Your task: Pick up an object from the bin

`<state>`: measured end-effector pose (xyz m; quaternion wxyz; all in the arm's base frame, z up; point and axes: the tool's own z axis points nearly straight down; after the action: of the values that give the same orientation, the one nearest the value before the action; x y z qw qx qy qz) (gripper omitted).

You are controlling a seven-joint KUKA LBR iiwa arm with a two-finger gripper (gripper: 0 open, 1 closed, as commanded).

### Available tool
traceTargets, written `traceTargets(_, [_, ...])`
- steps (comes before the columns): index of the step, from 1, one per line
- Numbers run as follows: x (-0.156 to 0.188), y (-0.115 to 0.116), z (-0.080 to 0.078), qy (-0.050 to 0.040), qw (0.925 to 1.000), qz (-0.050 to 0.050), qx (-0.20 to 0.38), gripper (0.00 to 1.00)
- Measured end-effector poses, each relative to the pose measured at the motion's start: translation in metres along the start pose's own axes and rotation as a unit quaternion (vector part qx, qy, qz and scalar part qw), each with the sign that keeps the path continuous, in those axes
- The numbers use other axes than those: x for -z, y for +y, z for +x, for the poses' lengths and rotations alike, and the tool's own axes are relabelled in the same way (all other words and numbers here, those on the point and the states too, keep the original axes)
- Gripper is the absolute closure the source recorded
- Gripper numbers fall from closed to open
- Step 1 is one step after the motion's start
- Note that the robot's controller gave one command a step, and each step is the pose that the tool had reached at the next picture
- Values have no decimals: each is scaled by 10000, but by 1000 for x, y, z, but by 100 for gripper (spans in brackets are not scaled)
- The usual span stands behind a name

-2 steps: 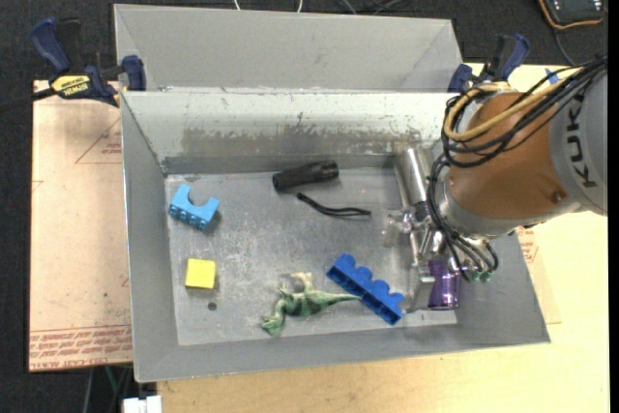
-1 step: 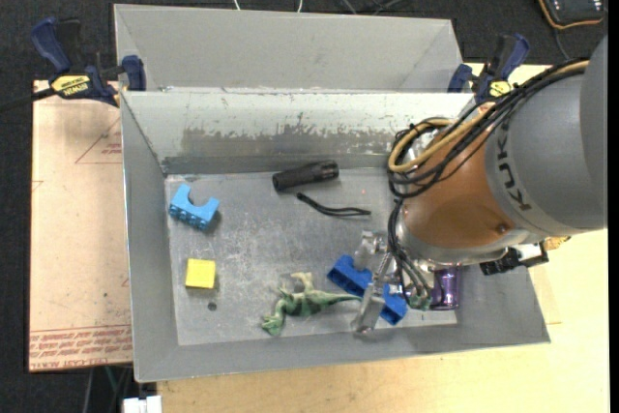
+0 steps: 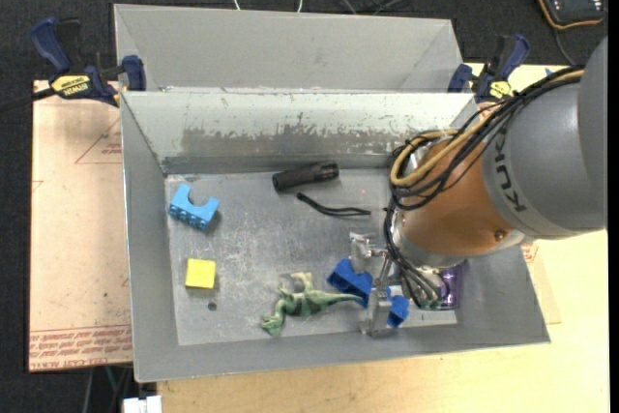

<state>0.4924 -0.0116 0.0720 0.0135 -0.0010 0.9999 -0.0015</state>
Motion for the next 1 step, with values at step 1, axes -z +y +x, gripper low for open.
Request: traceTargets(1, [1, 13, 6, 99, 9733, -1, -2293, 100])
